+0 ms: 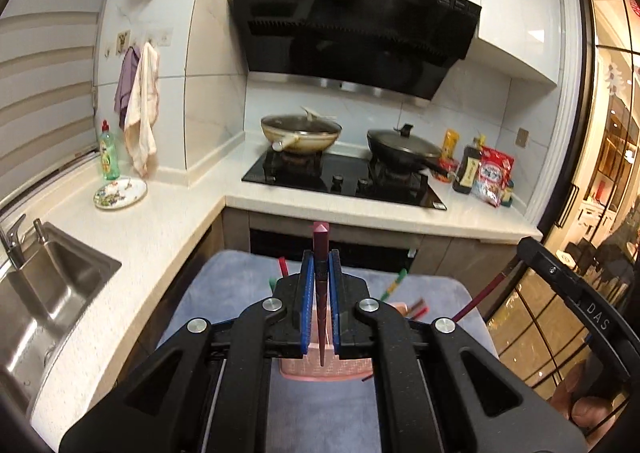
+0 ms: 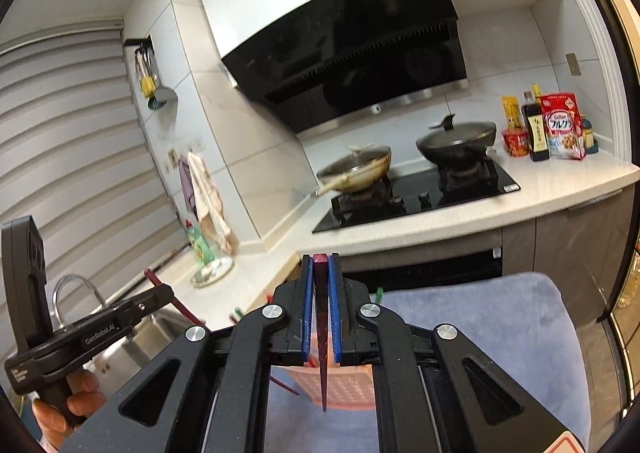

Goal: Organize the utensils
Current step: 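Lift both dark red chopsticks and carry them above the pink holder, then lower both chopsticks into the pink holder and open both grippers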

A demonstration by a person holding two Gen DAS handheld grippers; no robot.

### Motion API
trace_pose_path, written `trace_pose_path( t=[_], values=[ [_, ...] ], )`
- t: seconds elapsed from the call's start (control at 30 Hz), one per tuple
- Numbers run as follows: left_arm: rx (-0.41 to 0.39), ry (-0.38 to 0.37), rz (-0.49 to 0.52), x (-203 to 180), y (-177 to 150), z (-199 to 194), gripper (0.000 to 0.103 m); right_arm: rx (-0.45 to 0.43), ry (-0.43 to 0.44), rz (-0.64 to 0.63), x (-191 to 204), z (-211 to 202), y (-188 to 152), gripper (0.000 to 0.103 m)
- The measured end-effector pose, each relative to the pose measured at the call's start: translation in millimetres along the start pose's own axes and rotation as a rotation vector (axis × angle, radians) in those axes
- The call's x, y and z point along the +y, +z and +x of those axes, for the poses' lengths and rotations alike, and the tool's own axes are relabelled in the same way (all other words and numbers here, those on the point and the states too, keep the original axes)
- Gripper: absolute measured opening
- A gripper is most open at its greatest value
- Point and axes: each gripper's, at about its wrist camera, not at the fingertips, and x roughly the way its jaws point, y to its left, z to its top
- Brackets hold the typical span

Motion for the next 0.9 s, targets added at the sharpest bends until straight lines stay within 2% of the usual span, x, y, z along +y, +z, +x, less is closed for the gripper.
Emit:
trace_pose_path(
  t=[0.17,0.33,0.9],
  values=[
    [-0.039,0.013,-0.002,1,22,15,0.007,-0.045,-0.014,-0.001,1,21,29,0.007],
    [-0.025,0.016,-0.006,5,23,41,0.007,-0.041,-0.032,0.0,-4,47,34,0.007],
    [0.088,0.029,-0.006,13,-17,91,0.007,0.151,-0.092,-0.021,-20,121,-31,0.007]
  ],
)
